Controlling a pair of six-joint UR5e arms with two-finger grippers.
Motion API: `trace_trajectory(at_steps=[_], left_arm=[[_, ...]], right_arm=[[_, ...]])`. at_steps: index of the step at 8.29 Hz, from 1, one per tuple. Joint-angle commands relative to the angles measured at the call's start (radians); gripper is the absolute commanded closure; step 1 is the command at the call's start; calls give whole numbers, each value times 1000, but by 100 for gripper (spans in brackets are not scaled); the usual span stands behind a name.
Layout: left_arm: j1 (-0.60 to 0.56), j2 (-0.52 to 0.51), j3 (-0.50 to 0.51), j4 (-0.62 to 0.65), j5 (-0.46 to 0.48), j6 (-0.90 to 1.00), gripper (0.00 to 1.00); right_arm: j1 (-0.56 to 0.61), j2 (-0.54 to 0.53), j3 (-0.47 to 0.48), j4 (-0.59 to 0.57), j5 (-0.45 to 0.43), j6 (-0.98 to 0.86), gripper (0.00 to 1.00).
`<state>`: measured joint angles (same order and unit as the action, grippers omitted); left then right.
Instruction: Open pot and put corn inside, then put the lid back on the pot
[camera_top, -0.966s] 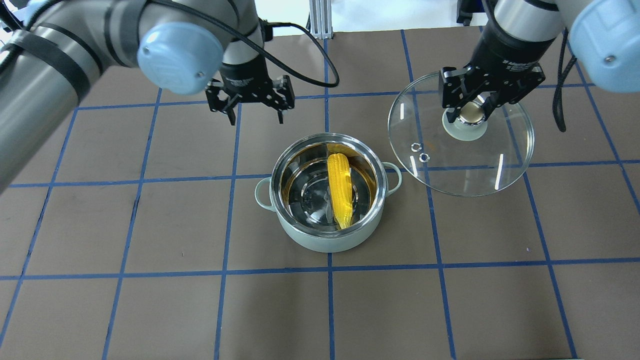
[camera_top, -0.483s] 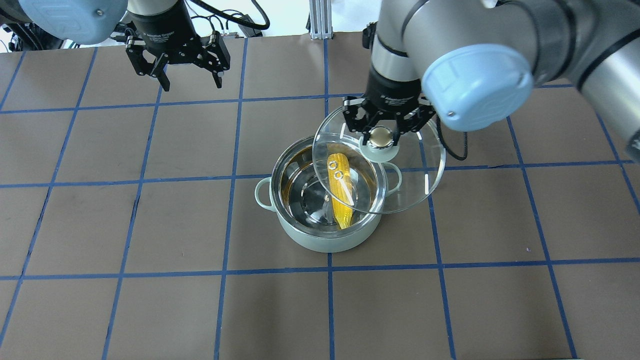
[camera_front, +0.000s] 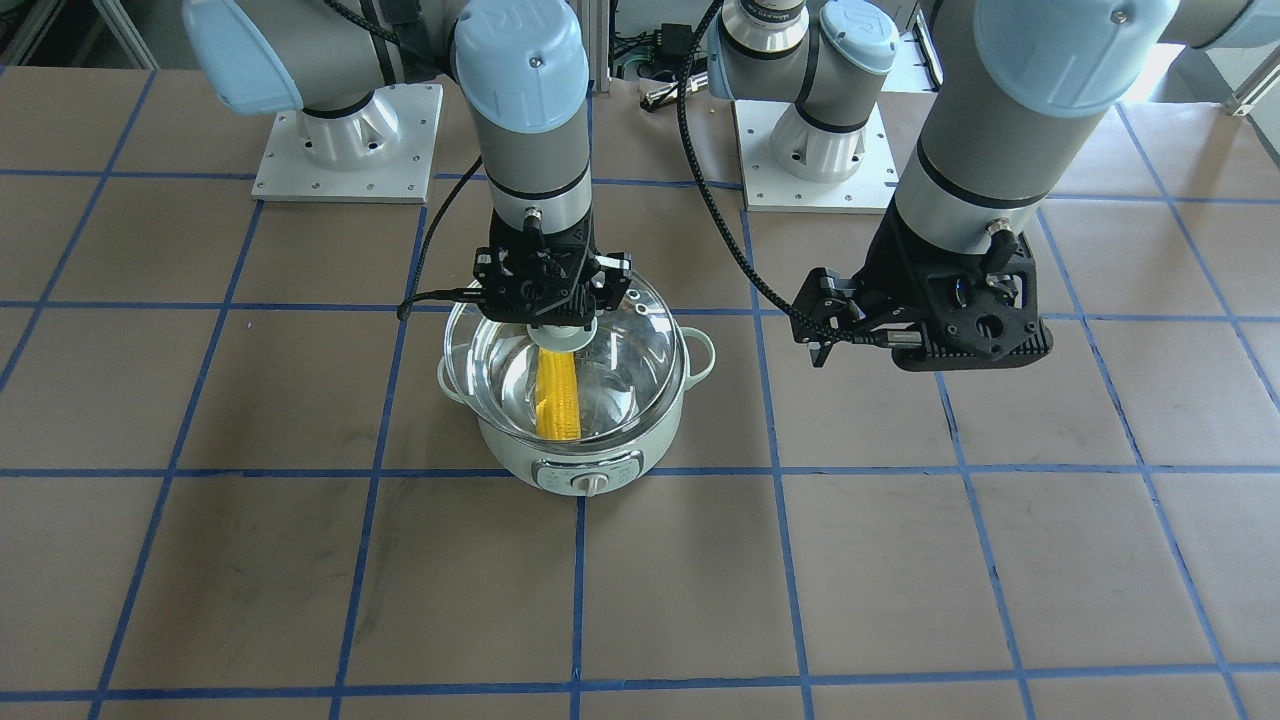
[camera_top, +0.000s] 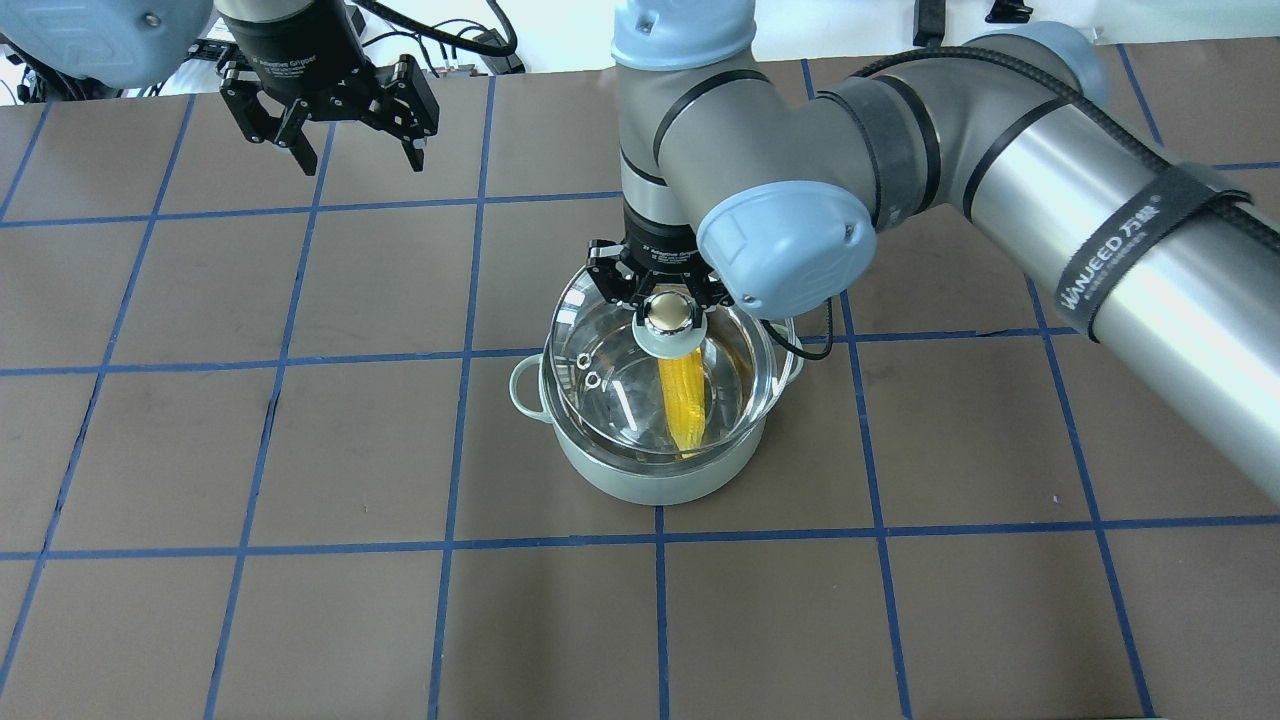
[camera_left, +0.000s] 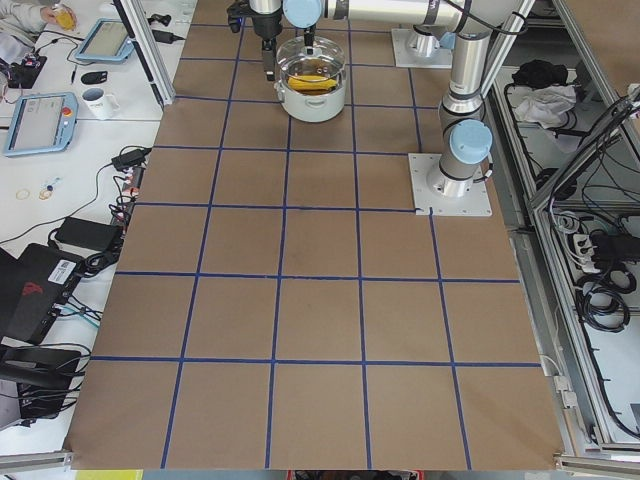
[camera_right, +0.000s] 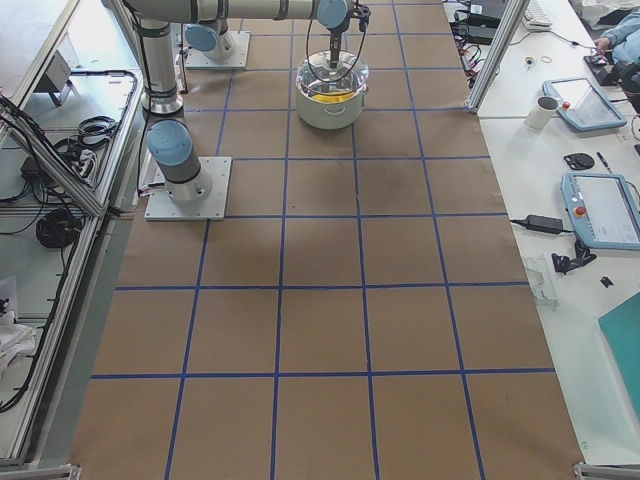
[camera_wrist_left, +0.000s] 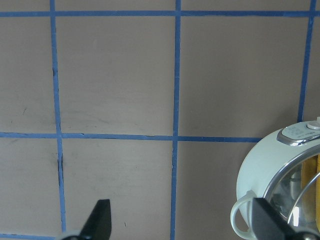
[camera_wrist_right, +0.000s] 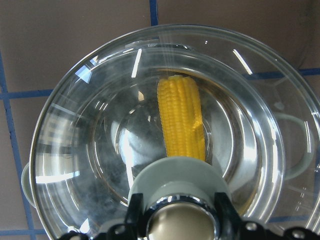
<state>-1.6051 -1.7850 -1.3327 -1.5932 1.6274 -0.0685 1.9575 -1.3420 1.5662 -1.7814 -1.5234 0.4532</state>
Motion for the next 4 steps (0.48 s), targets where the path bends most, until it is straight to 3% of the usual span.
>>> trace_trajectory(at_steps=[1, 4], left_arm=[[1, 2, -3, 2, -6, 1, 0], [-1, 9, -5, 2, -4, 1, 0]], right_arm=[[24, 35, 3, -33, 2, 24, 75], [31, 47, 5, -32, 0, 24, 75]])
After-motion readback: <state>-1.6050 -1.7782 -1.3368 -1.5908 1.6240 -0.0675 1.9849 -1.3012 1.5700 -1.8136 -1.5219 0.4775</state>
